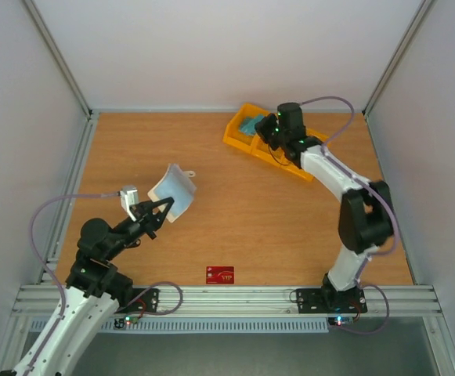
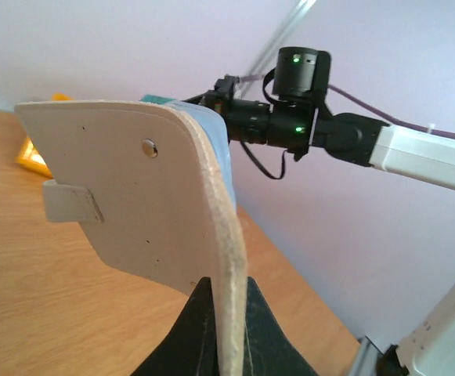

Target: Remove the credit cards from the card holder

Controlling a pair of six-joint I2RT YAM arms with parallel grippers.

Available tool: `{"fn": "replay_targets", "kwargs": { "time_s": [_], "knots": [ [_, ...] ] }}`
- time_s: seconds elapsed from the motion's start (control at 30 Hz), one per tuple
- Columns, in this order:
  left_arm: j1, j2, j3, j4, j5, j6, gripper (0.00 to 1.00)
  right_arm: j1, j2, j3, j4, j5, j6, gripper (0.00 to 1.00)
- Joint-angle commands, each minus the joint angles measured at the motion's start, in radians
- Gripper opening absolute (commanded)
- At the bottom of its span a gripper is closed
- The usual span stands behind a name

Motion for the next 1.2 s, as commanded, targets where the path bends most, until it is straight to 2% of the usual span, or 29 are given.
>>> {"fn": "replay_targets", "kwargs": {
  "time_s": [0.0, 0.13, 0.33, 0.5, 0.8, 1.0, 1.17],
  "knots": [
    [0.010, -0.066, -0.014, -0.072, -0.136, 0.047, 0.00, 0.041, 0.204, 0.181, 0.157, 0.448, 0.453, 0.01],
    [0.011, -0.095, -0.026, -0.060, -0.163, 0.063, 0.00, 0.065, 0.419, 0.369, 0.135, 0.602, 0.668, 0.01],
    [0.010, -0.128, -0.035, -0.053, -0.173, 0.069, 0.00, 0.075, 0.662, 0.675, -0.104, 0.705, 0.913, 0.01],
    [0.009, -0.151, -0.053, -0.031, -0.178, 0.067, 0.00, 0.075, 0.748, 0.835, -0.235, 0.754, 0.949, 0.01],
    [0.011, -0.156, -0.060, 0.007, -0.165, 0.048, 0.00, 0.084, 0.753, 0.781, -0.263, 0.750, 1.073, 0.01],
    [0.010, -0.154, -0.060, 0.006, -0.168, 0.050, 0.00, 0.082, 0.895, 1.040, -0.422, 0.723, 1.117, 0.01],
    [0.011, -0.157, -0.061, 0.005, -0.175, 0.051, 0.00, 0.070, 0.977, 1.177, -0.498, 0.711, 1.144, 0.01]
  ]
}}
